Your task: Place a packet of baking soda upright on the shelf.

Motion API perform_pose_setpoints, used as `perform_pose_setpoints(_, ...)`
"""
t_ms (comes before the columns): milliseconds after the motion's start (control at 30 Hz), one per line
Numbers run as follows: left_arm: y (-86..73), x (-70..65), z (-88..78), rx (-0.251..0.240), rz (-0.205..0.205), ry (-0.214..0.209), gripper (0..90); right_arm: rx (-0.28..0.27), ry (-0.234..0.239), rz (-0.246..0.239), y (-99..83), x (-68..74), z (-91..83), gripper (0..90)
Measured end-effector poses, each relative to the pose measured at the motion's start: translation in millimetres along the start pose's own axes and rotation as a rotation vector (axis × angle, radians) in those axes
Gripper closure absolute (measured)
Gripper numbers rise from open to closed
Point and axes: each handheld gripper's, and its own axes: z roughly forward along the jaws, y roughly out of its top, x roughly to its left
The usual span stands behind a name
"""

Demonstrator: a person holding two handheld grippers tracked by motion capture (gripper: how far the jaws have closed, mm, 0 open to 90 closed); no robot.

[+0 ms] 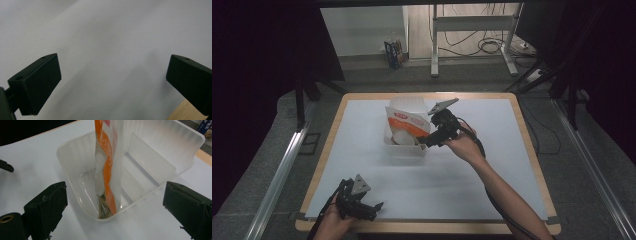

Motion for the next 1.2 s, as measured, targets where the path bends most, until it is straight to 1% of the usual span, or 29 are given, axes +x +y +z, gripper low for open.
perform_pose_setpoints(167, 0.1, -0.2, 0.1, 0.001, -0.001, 0.000, 0.0, -0.002, -0.002, -0.005, -5.1, 0.5, -5.4, 5.1)
perform_pose_setpoints(600, 0.1, -0.3, 0.4, 0.001, -0.001, 0.001, 0.0, -0.012, 0.006, 0.000, -18.6, 3.3, -13.3, 4.9)
perform_pose_setpoints(667, 0.2, -0.4, 0.3, 0.002, 0.000, 0.002, 0.0, -0.012, 0.008, 0.002, -21.4, 4.2, -14.8, 4.8)
perform_pose_setpoints(733, 0.3, -0.5, 0.3, 0.004, 0.001, 0.002, 0.0, -0.016, 0.011, 0.015, -25.1, 5.4, -16.9, 4.8)
perform_pose_setpoints(967, 0.5, -0.8, 0.6, 0.007, 0.005, 0.004, 0.0, -0.011, 0.001, 0.003, -34.6, 10.0, -19.4, 4.8)
perform_pose_setpoints(1200, 0.5, -0.8, 0.5, 0.007, 0.004, 0.004, 0.0, -0.013, -0.003, 0.015, -44.3, 11.7, -20.8, 4.7)
